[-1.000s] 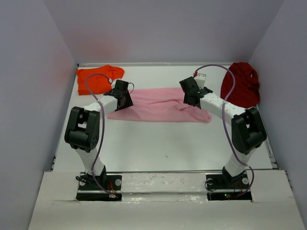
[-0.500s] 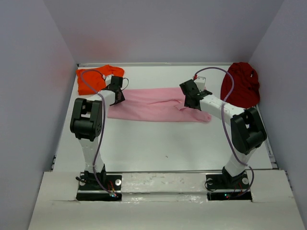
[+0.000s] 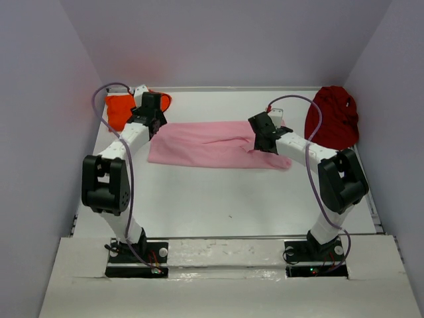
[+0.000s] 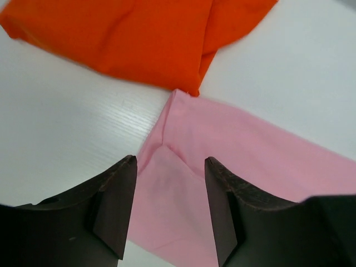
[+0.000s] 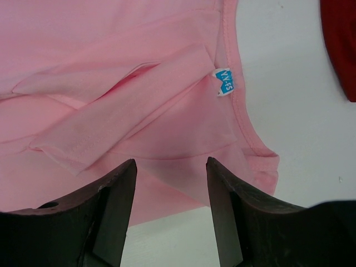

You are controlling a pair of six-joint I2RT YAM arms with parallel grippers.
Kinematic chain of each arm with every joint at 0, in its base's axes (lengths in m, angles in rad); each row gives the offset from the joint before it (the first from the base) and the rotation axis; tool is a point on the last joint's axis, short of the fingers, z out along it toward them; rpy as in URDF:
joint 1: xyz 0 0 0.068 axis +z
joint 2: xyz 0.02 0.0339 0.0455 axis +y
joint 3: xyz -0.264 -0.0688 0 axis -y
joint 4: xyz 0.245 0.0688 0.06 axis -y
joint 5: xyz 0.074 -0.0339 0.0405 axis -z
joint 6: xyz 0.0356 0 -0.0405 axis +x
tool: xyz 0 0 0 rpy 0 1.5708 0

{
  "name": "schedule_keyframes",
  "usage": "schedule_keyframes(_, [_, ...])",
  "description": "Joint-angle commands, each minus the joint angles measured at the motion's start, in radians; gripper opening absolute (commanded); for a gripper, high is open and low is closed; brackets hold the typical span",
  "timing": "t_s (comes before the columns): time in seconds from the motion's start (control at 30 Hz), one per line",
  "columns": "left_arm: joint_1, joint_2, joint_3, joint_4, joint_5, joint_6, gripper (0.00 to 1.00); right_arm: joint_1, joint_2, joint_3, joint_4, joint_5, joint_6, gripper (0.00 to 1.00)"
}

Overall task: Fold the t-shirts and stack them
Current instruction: Fold the tshirt

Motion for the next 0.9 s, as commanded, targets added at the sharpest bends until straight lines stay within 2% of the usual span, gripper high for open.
schedule_keyframes(0.0, [0.000, -0.155, 0.037, 0.015, -0.069, 0.056, 0.62, 0.004, -0.050, -0.014, 0.036, -0.010, -0.002, 0.59])
schedule_keyframes(0.1, [0.000, -0.169, 0.042, -0.001, -0.033, 0.067, 0.63, 0.004, -0.055, -0.022, 0.039, -0.019, -0.001, 0.59])
schedule_keyframes(0.23, [-0.001, -0.130, 0.020, -0.011, 0.131, 0.047, 0.62, 0.004, -0.030, -0.021, 0.050, -0.028, 0.007, 0.59])
schedule_keyframes(0.4, [0.000, -0.087, -0.038, 0.029, 0.202, 0.028, 0.62, 0.004, 0.025, 0.013, 0.050, -0.028, 0.017, 0.59])
schedule_keyframes(0.6, [-0.003, 0.062, 0.075, -0.113, 0.244, 0.056, 0.59, 0.004, 0.097, 0.073, 0.027, -0.027, 0.054, 0.59])
schedule_keyframes(0.67, [-0.003, 0.049, 0.060, -0.104, 0.236, 0.050, 0.57, 0.004, 0.117, 0.104, 0.009, -0.032, 0.070, 0.59])
schedule_keyframes(0.87, [-0.013, -0.154, 0.005, -0.069, 0.173, 0.057, 0.58, -0.059, 0.189, 0.159, -0.002, -0.105, 0.076, 0.59])
